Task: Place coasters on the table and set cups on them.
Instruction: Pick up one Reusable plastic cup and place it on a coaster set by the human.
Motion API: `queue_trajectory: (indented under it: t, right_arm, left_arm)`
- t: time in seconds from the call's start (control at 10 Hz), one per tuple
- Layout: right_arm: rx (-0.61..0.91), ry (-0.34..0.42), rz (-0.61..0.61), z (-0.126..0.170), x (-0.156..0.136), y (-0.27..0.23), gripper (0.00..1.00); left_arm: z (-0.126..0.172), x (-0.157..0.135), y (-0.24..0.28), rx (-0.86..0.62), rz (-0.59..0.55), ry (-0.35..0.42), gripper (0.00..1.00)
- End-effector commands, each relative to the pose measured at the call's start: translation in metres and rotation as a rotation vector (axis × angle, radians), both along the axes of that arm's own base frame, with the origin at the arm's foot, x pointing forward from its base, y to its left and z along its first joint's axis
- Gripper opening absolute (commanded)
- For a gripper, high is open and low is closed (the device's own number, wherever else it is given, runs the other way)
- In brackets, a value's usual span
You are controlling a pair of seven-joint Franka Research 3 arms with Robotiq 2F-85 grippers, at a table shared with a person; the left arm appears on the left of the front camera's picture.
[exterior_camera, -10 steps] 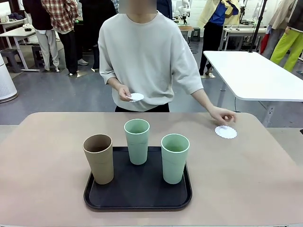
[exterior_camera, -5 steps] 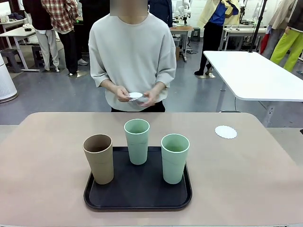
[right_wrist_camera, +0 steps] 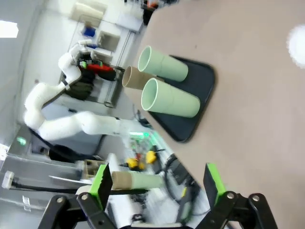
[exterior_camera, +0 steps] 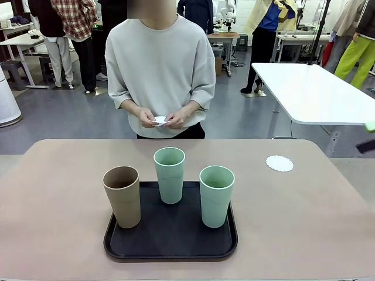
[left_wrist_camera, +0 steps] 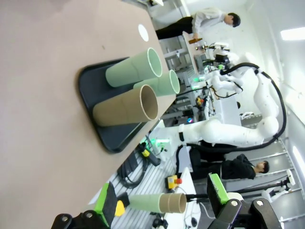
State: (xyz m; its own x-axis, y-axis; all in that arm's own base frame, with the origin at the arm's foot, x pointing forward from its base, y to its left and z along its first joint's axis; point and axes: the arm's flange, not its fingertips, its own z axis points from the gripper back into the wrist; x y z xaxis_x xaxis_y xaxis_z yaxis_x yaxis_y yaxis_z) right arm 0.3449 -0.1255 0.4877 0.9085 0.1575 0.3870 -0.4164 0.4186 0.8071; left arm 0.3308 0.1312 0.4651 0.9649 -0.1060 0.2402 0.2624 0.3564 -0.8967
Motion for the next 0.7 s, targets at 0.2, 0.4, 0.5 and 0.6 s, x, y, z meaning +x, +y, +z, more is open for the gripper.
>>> queue_trajectory:
  t: [0.2,0.4,0.5,0.6]
  right_arm:
    - [-0.193,-0.592,0.193,-0.024,-0.007,0.110,1.00]
    - [-0.187,-0.640,0.309,-0.039,-0.017,0.123,1.00]
    - [-0.158,-0.677,0.291,-0.044,-0.020,0.120,1.00]
    - [-0.142,-0.675,0.301,-0.044,-0.023,0.115,1.00]
  left_arm:
    - [0.001,-0.001,0.002,-0.016,0.000,-0.003,1.00]
    - [0.001,-0.001,0.002,-0.016,0.000,-0.003,1.00]
    - [0.001,-0.001,0.002,-0.016,0.000,-0.003,1.00]
    - [0.001,-0.001,0.002,-0.016,0.000,-0.003,1.00]
